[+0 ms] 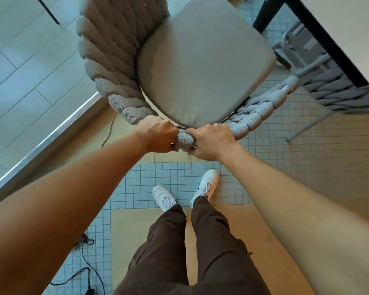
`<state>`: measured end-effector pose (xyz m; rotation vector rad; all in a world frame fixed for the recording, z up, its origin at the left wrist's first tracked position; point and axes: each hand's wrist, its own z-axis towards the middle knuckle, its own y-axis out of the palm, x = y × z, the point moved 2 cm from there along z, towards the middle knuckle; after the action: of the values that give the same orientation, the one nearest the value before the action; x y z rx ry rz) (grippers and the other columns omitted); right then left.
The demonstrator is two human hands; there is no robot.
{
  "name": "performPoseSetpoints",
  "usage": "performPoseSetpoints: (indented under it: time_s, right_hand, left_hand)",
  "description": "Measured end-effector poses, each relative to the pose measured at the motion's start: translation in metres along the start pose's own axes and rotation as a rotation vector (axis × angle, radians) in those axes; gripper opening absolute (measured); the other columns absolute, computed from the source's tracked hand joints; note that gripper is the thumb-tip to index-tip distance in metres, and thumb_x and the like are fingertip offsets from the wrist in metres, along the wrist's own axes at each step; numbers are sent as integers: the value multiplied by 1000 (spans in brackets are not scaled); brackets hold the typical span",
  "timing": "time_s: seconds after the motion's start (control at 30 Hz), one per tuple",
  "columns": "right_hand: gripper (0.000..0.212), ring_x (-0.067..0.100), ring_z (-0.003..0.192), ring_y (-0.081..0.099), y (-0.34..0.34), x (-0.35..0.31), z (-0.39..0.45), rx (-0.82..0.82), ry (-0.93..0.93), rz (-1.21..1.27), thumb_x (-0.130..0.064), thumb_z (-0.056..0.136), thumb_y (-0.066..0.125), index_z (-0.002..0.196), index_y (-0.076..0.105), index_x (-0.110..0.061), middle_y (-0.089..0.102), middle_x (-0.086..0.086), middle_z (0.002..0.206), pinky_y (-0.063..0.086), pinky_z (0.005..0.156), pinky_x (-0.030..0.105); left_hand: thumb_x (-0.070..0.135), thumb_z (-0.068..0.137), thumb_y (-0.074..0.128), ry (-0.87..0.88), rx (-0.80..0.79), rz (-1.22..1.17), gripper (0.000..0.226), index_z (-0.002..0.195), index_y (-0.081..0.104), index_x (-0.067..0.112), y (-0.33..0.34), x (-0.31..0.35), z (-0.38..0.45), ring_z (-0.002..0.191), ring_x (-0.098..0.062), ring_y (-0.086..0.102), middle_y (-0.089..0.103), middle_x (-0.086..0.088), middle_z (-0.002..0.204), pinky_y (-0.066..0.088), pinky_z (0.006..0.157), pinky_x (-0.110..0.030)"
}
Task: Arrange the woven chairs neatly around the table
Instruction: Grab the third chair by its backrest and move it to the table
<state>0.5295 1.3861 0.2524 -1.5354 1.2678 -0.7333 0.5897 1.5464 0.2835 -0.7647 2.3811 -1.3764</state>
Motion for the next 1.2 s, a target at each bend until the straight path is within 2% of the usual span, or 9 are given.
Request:
performPoseSetpoints:
  time_s: [0.23,0.3,0.4,0.57,0.77,0.83,0.93,1.07,1.2]
  right_hand:
    - [52,32,93,70,-15,26,31,10,27,15,-74,86,49,119,61,-36,73,-2,104,38,67,36]
    - [50,31,96,69,-16,25,33,-17,45,18,-70,86,52,120,60,-34,72,-3,107,40,68,37]
    - [56,29,100,67,-18,16,33,-31,87,47,-66,84,56,126,57,-29,69,-1,112,42,70,38]
    - [64,30,111,62,-24,-47,54,51,195,179,-59,83,62,132,51,-20,66,3,122,46,84,41]
    - [64,29,107,66,-34,-110,120,77,429,247,-61,87,62,132,47,-18,67,4,119,46,75,39]
    - [62,29,102,68,-34,-114,132,78,492,254,-62,87,62,129,48,-19,69,4,114,42,70,38]
    - [51,31,93,71,-32,-112,139,86,568,258,-58,88,63,122,53,-21,71,3,104,37,66,37]
    - [44,32,87,73,-30,-110,138,102,575,223,-55,89,63,119,58,-23,74,3,98,38,63,36]
    - [44,34,87,73,-33,-104,140,110,587,232,-53,88,65,121,61,-24,74,3,95,37,64,35]
  left_hand:
    - [65,84,62,-64,-5,-59,47,110,68,27,-24,-19,28,94,-30,71,73,0,106,59,74,-42]
    - [66,82,63,-22,-5,-55,49,112,66,27,-25,-24,28,94,-28,71,72,1,107,58,73,-39]
    - [70,82,63,86,-8,-79,62,127,57,28,-28,-38,23,98,-23,69,69,4,114,59,76,-39]
    - [79,79,59,199,34,-17,76,139,49,34,-30,-96,5,111,-18,65,67,9,126,58,83,-36]
    - [74,81,61,256,18,78,72,139,50,32,-26,-170,8,118,-21,63,65,7,132,55,94,-41]
    - [69,83,59,275,46,66,62,132,54,32,-20,-176,12,113,-21,66,68,7,126,56,91,-42]
    - [61,87,56,346,153,80,38,112,64,34,-14,-176,17,89,-23,72,75,10,104,57,73,-34]
    - [53,80,70,437,248,167,23,88,71,31,-9,-180,24,60,-23,70,75,11,78,45,52,-26]
    - [52,83,61,417,245,162,27,91,71,28,-5,-183,32,69,-26,72,75,9,83,48,58,-28]
